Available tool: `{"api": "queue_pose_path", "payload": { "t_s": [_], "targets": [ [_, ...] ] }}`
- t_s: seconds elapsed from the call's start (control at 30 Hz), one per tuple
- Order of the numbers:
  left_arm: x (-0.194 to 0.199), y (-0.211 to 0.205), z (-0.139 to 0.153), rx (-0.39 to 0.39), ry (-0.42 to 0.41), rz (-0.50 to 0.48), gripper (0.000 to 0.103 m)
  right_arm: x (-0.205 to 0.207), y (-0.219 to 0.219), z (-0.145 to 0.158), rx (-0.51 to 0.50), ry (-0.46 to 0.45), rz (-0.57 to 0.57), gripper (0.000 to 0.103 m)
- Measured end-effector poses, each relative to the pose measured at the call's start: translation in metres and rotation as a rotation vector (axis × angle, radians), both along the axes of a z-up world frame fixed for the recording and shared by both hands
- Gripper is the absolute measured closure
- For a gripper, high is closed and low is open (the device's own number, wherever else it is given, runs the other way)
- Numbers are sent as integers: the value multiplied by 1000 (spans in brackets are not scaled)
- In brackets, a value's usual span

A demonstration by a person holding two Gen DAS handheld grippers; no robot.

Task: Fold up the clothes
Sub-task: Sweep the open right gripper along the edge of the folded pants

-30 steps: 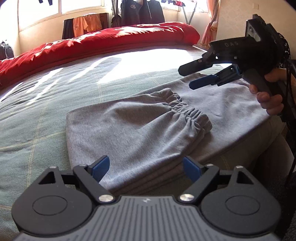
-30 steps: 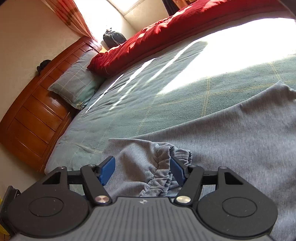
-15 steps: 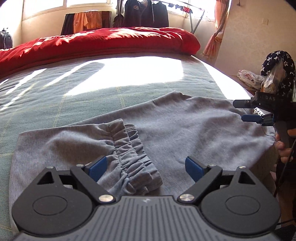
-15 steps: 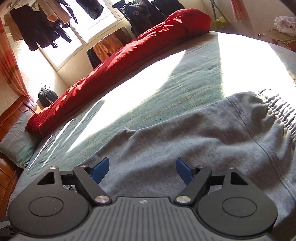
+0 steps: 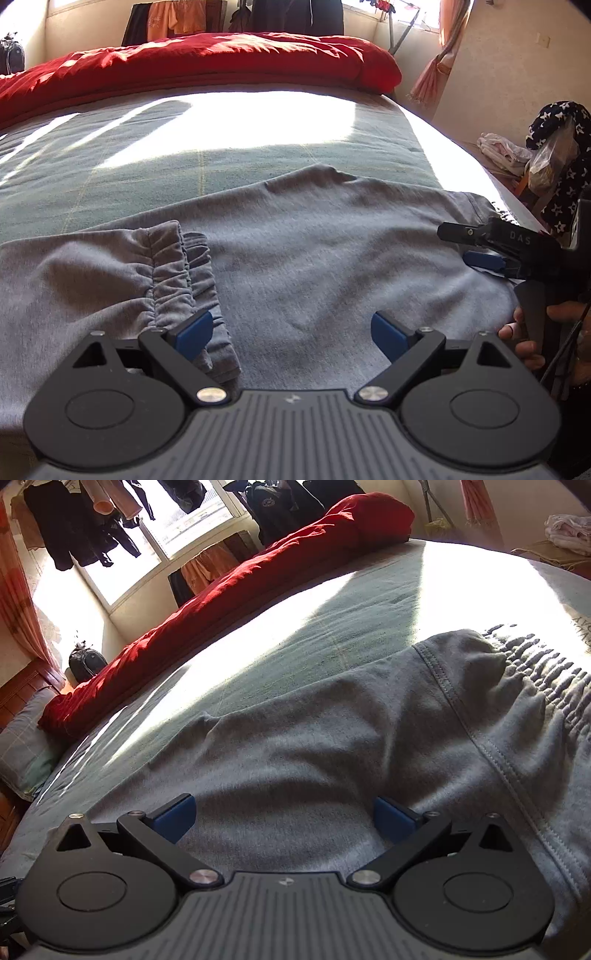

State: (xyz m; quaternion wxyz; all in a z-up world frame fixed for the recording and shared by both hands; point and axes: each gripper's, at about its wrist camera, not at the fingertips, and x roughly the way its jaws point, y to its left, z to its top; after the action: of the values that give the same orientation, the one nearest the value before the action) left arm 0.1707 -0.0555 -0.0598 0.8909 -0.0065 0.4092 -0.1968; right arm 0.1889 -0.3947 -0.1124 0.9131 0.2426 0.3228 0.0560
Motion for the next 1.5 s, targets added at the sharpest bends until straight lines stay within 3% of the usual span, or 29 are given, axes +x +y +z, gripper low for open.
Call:
{"api": "queue_pose_path", "payload": {
  "t_s": [0.27,0.37,0.57,0.7,0.87,0.97,1.37,1.5],
  "targets": [
    [-13,-23,2,-13,-52,-91,11,-23,4,24,-84,-69,23,0],
    [-13,-31,-3,-5,-51,-112,11,-29,11,30,-180,-85,16,0],
    [-16,-34,-24,19,6,-121,11,-31,12,11,-255,16,-4,0],
    [-21,-31,-29,17,11,-109,10,-43,18,8,-317,10,20,0],
    [-27,-28,-18,14,-36,-102,10,-45,8,24,-261,-53,3,0],
    [-24,-26,-21,8,-22,-96,10,-36,-1,36,-226,-102,-9,0],
    [-29,-25,-26,20,-49,-148,7,6,-42,28,79,-56,-41,0],
    [-25,-24,-27,25,-56,-162,7,32,-20,34,189,-52,102,0]
  ]
}}
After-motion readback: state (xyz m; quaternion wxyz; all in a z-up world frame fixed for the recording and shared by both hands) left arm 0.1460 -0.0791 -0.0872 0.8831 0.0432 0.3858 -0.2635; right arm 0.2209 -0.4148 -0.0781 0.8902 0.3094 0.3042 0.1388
